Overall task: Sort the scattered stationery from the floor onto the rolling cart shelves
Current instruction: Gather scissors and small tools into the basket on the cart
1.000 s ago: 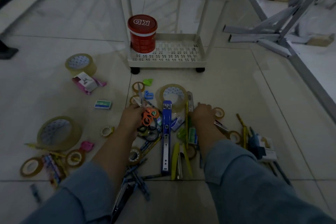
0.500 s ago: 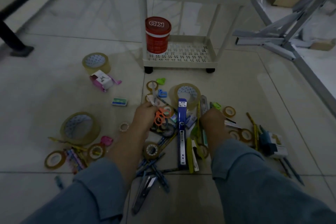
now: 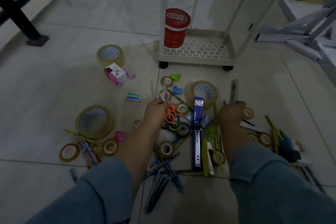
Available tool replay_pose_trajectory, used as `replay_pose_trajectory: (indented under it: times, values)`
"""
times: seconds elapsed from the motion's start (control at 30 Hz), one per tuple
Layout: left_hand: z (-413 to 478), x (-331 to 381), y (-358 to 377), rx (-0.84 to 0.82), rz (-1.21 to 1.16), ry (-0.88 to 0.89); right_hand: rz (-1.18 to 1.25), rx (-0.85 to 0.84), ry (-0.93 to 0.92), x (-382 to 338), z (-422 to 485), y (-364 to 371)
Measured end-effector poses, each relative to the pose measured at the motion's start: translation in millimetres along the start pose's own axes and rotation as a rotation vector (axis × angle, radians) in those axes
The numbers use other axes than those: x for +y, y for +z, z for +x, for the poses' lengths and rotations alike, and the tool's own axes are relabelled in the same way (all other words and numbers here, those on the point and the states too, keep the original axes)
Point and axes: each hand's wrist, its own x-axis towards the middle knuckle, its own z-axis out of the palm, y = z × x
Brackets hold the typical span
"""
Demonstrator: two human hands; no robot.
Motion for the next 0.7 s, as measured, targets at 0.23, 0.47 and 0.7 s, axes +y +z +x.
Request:
replay_pose_trajectory:
  times: [0.23, 0.47, 0.7]
  values:
    - [-32, 32, 14, 0.083, -0.034, -0.063, 0.096, 0.004, -0.019, -18, -39, -17]
    - [-116, 129, 10, -0.018, 0.080, -0.166, 0.256, -0.252, 0.368, -94, -83, -99]
    - [-215, 308, -11, -0.032, 0.130, -0.151, 0.258, -0.344, 0.230, -259, -160, -230]
